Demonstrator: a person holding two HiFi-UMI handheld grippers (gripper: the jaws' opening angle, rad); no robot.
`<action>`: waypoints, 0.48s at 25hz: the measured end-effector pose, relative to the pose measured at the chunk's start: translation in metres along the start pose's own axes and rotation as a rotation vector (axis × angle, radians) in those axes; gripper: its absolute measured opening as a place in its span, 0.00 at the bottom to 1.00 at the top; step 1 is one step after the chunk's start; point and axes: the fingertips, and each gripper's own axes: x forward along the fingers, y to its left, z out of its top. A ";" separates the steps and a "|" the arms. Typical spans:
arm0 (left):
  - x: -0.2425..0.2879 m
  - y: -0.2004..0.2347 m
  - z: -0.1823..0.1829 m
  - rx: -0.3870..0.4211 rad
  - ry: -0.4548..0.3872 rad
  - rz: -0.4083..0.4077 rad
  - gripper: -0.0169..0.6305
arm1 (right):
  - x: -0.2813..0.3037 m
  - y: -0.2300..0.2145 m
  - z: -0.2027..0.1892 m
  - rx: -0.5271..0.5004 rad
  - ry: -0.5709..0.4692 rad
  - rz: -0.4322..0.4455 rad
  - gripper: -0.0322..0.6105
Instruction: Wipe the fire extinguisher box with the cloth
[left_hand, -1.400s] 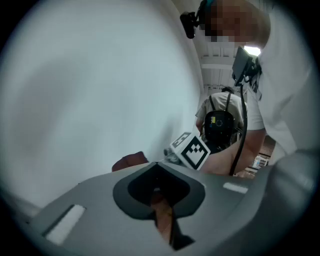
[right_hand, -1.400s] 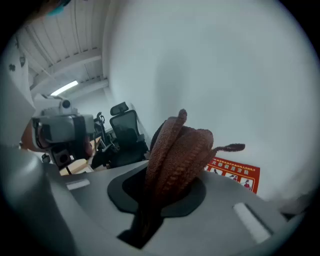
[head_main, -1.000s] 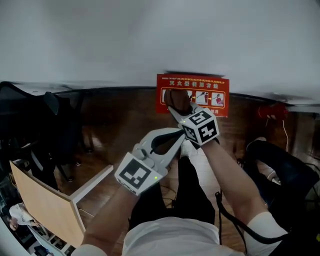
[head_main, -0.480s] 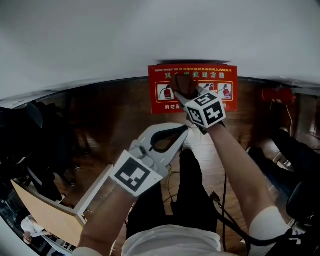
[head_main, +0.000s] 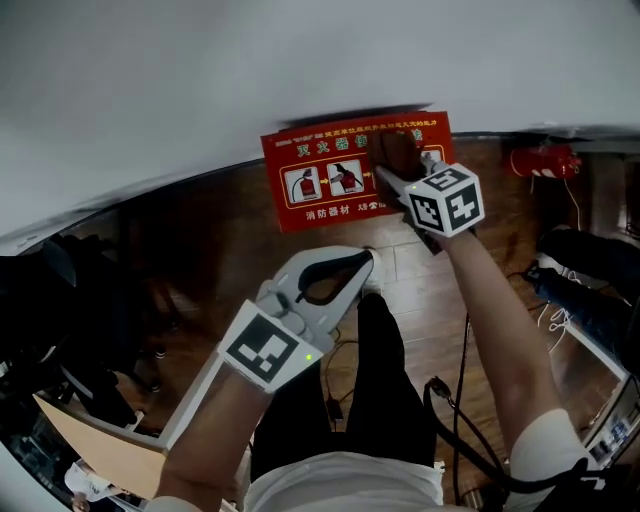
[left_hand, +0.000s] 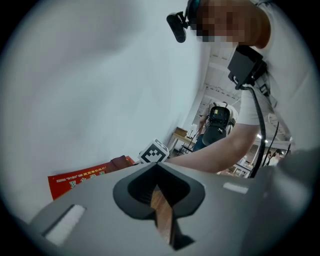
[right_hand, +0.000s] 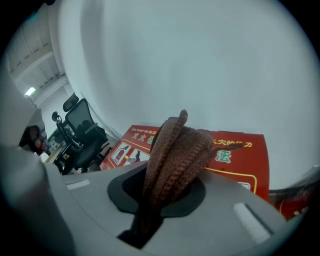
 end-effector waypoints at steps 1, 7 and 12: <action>0.002 -0.002 0.000 0.001 0.002 -0.009 0.02 | -0.003 -0.006 -0.001 -0.003 0.003 -0.006 0.12; 0.008 -0.014 -0.008 0.030 0.015 -0.055 0.02 | -0.030 -0.041 -0.011 0.006 0.009 -0.047 0.12; 0.014 -0.032 -0.018 0.077 0.051 -0.114 0.02 | -0.055 -0.072 -0.018 0.070 -0.046 -0.071 0.12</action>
